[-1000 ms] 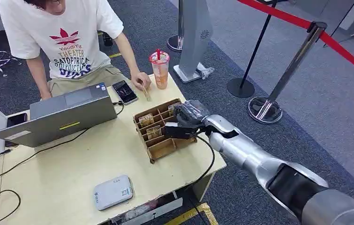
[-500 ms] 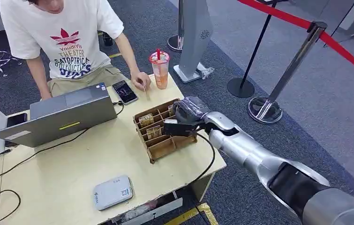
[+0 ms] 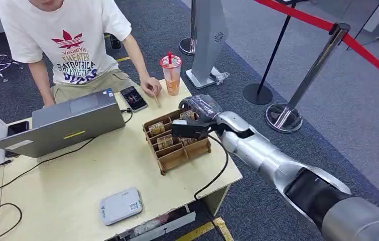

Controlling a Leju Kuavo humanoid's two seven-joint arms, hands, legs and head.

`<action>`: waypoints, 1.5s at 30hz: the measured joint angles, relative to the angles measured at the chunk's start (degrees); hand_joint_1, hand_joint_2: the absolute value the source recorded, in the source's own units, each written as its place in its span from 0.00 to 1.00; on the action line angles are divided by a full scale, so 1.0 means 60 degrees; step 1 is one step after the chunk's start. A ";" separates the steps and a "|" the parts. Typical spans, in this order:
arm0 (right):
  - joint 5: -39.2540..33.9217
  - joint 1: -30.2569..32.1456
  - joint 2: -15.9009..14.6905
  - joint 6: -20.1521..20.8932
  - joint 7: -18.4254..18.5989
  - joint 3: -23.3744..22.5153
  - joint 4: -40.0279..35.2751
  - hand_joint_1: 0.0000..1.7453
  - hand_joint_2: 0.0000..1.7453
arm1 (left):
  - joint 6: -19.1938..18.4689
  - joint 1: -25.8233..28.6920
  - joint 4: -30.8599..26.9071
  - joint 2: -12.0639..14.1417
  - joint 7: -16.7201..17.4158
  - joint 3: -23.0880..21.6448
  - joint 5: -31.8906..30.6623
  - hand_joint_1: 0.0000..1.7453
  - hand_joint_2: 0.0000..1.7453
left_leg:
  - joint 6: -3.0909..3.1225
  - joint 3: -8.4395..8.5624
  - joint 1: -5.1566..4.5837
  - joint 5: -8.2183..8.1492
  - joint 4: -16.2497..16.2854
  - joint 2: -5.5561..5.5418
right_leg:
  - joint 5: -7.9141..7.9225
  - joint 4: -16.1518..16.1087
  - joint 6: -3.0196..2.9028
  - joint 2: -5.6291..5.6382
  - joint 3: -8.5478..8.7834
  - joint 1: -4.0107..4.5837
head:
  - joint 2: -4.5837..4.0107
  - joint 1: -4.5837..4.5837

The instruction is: Pass the card to the sensor for recognition and then transmit it.

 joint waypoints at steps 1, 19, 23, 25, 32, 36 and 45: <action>0.0000 0.0000 0.0000 0.0000 0.0000 0.0000 0.0000 0.25 1.00 | 0.0000 0.0000 0.0000 0.0000 0.0000 0.0000 0.0000 0.00 0.00 | 0.0000 0.0000 0.0000 0.0000 0.0000 0.0000 | 0.0000 0.0000 0.0000 0.0000 0.0000 0.0000 | 0.0000 0.0000; 0.0230 0.0833 -0.0456 0.0018 0.0554 -0.0051 -0.1141 0.47 1.00 | -0.0102 0.0004 0.0007 -0.0004 -0.0091 0.0000 -0.0029 0.00 0.00 | 0.0001 0.0000 -0.0001 -0.0002 0.0001 -0.0004 | -0.0001 -0.0001 0.0001 -0.0001 -0.0003 -0.0001 | 0.0000 0.0004; 0.0219 0.1079 -0.0692 0.0040 0.0576 -0.0088 -0.1428 0.54 1.00 | -0.0146 0.0006 0.0007 0.0000 -0.0091 0.0000 -0.0026 0.00 0.00 | 0.0001 0.0000 -0.0001 -0.0002 0.0001 -0.0003 | -0.0001 -0.0001 0.0001 -0.0001 -0.0003 -0.0001 | 0.0000 0.0000; 0.0175 0.1147 -0.0765 0.0047 0.0572 -0.0102 -0.1515 0.69 1.00 | -0.0149 0.0006 0.0007 0.0000 -0.0091 0.0000 -0.0025 0.00 0.00 | 0.0001 0.0003 -0.0001 -0.0002 0.0001 -0.0002 | -0.0001 -0.0001 0.0001 0.0000 -0.0003 -0.0001 | 0.0000 0.0000; 0.0164 0.1706 -0.1103 0.0022 0.0685 -0.0342 -0.2047 0.55 1.00 | -0.0284 0.0021 0.0007 0.0000 -0.0149 0.0000 -0.0026 0.00 0.00 | 0.0001 0.0001 -0.0001 -0.0001 0.0001 -0.0005 | -0.0001 -0.0001 0.0001 -0.0004 -0.0003 -0.0001 | 0.0000 0.0004; 0.0175 0.2063 -0.1249 0.0022 0.0754 -0.0517 -0.2374 0.54 1.00 | -0.0306 0.0020 0.0007 0.0000 -0.0189 0.0000 -0.0029 0.00 0.00 | 0.0001 0.0000 -0.0001 -0.0002 0.0001 -0.0004 | -0.0002 -0.0001 0.0001 -0.0004 -0.0003 -0.0001 | 0.0000 0.0000; 0.0353 0.2359 -0.1341 0.0153 0.0845 -0.0539 -0.2710 0.52 1.00 | -0.0310 0.0018 0.0007 0.0000 -0.0204 0.0000 -0.0062 0.00 0.00 | 0.0001 0.0000 0.0000 -0.0001 0.0001 -0.0003 | -0.0002 -0.0001 0.0001 -0.0005 -0.0001 0.0000 | 0.0000 0.0004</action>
